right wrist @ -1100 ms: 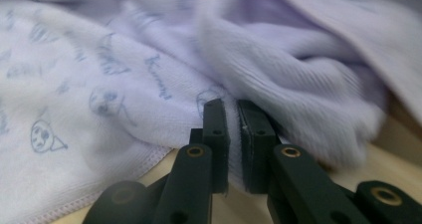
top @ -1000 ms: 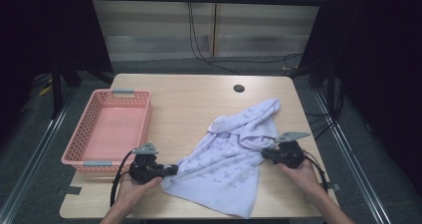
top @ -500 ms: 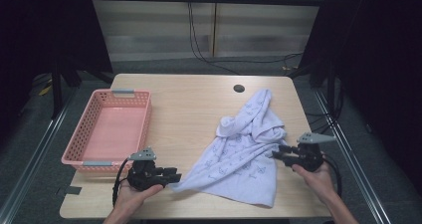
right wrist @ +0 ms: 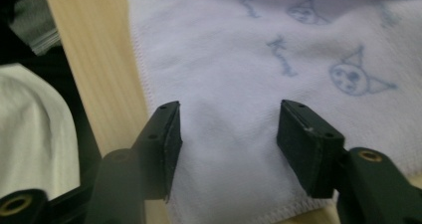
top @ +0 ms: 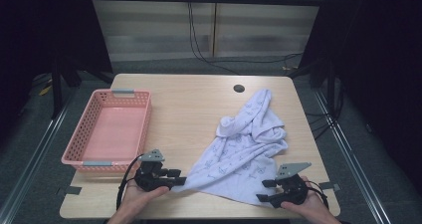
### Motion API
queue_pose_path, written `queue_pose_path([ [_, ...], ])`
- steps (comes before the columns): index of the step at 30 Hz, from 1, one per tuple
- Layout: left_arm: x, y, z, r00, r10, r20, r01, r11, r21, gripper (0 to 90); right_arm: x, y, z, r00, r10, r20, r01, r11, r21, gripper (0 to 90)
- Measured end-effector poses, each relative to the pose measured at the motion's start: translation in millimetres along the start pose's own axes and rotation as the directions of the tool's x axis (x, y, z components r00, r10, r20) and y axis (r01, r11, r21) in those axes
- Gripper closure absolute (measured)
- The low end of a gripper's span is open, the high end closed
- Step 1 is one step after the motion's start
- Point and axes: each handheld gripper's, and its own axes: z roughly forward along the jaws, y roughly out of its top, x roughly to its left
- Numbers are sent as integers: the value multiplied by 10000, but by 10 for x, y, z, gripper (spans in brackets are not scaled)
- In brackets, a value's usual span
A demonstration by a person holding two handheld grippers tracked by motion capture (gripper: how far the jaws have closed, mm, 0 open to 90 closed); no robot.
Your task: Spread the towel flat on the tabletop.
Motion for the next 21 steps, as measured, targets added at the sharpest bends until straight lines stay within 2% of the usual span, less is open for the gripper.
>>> queue_pose_path([
  [1, 0, 0, 0, 10000, 0, 0, 0, 10000, 0, 586, 0, 0, 0, 10000, 0, 0, 0, 10000, 0, 420],
  [2, 16, -1, -16, 10000, -47, 41, 47, 10000, -67, 586, 69, 2, 14, 9974, -625, 363, 619, 9979, 169, 424],
  [3, 20, 0, -26, 10000, -98, 4, 98, 9999, -140, 585, 89, -1, 19, 9955, -822, 477, 814, 9965, 202, 432],
  [4, 20, 0, -26, 10000, -98, 4, 98, 9999, -140, 580, 89, -1, 19, 9955, -822, 477, 814, 9965, 202, 432],
  [5, 30, 3, -39, 9999, -135, 13, 136, 9997, -224, 580, 104, -3, 20, 9931, -999, 620, 986, 9948, 237, 455],
  [6, 37, 6, -50, 9999, -156, 47, 157, 9995, -273, 579, 121, -2, 20, 9896, -1126, 895, 1103, 9934, 300, 523],
  [7, 40, 11, -66, 9997, -230, -13, 230, 9987, -445, 577, 87, -1, -2, 9917, -937, 876, 917, 9954, 263, 727],
  [8, 40, 11, -66, 9997, -230, -13, 230, 9987, -445, 574, 87, -1, -2, 9917, -937, 876, 917, 9954, 263, 727],
  [9, 43, 17, -79, 9998, -203, -51, 200, 9986, -489, 574, 67, -1, -9, 9930, -823, 842, 803, 9964, 262, 774],
  [10, 35, 23, -90, 9997, -213, -95, 207, 9978, -625, 566, 32, 6, -20, 9964, -598, 607, 577, 9977, 348, 858],
  [13, 6, 31, -83, 10000, -1, 76, 5, 9986, -520, 555, -3, 11, -57, 9995, -204, 230, 199, 9995, 255, 874],
  [15, -37, 27, -44, 9995, 220, 246, -211, 9992, -344, 553, -49, 10, -154, 9998, 186, 6, -186, 9994, -298, 876],
  [16, -37, 27, -44, 9995, 220, 246, -211, 9992, -344, 553, -49, 10, -154, 9998, 186, 6, -186, 9994, -298, 876],
  [17, -67, 21, 4, 9986, 459, 271, -459, 9989, -31, 553, -109, -4, -299, 9986, 519, 59, -511, 9944, -927, 876],
  [20, -94, 21, 75, 9969, 617, 483, -626, 9979, 183, 549, -188, -55, -444, 9967, 777, 241, -738, 9885, -1321, 876],
  [21, -94, 21, 75, 9969, 617, 483, -626, 9979, 183, 546, -188, -55, -444, 9967, 777, 241, -738, 9885, -1321, 876],
])
